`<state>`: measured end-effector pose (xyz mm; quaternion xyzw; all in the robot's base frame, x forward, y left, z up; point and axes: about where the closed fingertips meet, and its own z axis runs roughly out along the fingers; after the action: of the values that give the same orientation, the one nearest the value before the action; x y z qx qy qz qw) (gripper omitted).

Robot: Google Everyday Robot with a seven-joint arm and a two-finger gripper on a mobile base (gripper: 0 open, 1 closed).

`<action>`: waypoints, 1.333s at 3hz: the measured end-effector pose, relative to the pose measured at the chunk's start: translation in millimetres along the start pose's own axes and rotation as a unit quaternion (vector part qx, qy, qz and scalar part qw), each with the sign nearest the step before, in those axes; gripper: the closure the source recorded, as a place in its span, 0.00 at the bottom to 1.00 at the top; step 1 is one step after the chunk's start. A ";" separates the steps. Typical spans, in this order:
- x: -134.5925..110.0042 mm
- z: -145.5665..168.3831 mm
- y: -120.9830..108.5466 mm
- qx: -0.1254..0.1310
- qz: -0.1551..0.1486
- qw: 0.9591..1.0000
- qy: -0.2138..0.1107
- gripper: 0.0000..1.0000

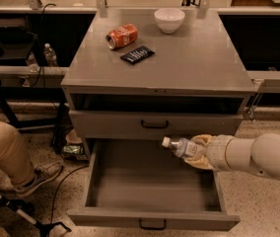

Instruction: Pick blue plastic bottle from middle drawer and place on counter

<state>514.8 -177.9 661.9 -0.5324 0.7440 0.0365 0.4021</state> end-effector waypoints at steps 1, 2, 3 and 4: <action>-15.7 -35.3 -39.6 0.033 0.008 0.999 -0.010 1.00; -40.8 -87.0 -85.3 0.076 0.010 0.997 -0.014 1.00; -58.4 -112.2 -116.4 0.102 0.027 0.994 -0.010 1.00; -84.9 -127.6 -154.7 0.119 0.032 0.992 -0.011 1.00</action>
Offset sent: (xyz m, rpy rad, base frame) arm 0.0296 -0.0712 0.1679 0.0234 -0.1678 -0.1442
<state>579.8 -241.4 859.8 -0.4562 0.7552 -0.0340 0.4694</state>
